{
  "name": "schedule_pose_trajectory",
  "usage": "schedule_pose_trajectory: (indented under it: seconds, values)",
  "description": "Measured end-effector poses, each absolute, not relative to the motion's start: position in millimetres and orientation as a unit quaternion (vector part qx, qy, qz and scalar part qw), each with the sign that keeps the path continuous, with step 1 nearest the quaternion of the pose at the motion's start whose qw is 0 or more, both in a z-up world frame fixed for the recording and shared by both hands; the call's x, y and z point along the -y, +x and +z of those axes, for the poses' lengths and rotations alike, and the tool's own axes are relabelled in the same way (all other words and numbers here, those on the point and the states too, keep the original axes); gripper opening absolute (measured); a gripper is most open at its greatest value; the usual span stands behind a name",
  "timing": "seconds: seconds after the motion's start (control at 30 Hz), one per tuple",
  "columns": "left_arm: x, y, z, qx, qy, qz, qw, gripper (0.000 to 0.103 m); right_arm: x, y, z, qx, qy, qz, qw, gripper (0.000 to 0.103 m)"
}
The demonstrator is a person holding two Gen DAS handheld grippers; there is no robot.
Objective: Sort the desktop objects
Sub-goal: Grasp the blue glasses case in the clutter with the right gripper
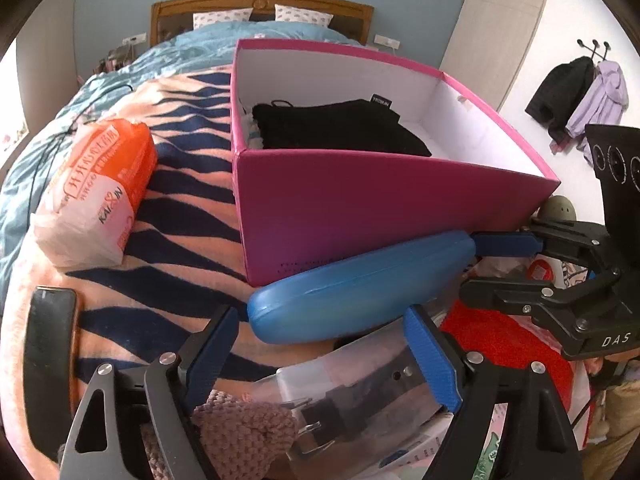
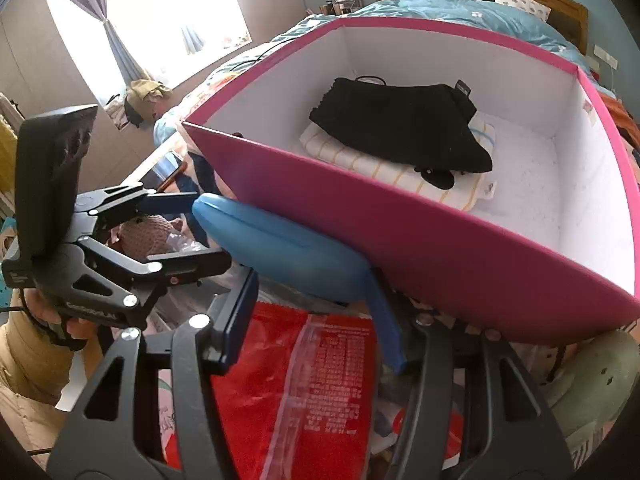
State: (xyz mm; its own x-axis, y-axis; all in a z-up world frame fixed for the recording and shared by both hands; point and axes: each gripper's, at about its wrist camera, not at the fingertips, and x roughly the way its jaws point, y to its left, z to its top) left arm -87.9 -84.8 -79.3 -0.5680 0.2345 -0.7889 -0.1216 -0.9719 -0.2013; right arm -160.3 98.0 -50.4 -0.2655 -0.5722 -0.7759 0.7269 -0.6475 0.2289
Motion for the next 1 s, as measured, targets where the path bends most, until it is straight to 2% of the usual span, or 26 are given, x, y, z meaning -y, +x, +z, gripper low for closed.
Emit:
schedule_pose_trajectory:
  seconds: [0.13,0.53,0.7,1.0]
  values:
    - [85.0,-88.2,-79.5,0.064,-0.456,0.881,0.107,0.079,-98.8,-160.0,-51.3,-0.082,0.447,-0.791,0.410,0.058]
    - [88.4,-87.2,-78.6,0.071,-0.458,0.880,0.102,0.079,-99.3,-165.4,-53.6,-0.067,0.453,-0.789,0.411,0.057]
    - [92.4,-86.1,-78.1,0.077,-0.462,0.878,0.103,0.073,-97.3,-166.0,-54.9,-0.072,0.453,-0.790,0.408,0.057]
    - [90.6,-85.7,-75.5,0.078,-0.468,0.875,0.097,0.073,-96.1,-165.3,-55.2,-0.074,0.449,-0.794,0.404,0.058]
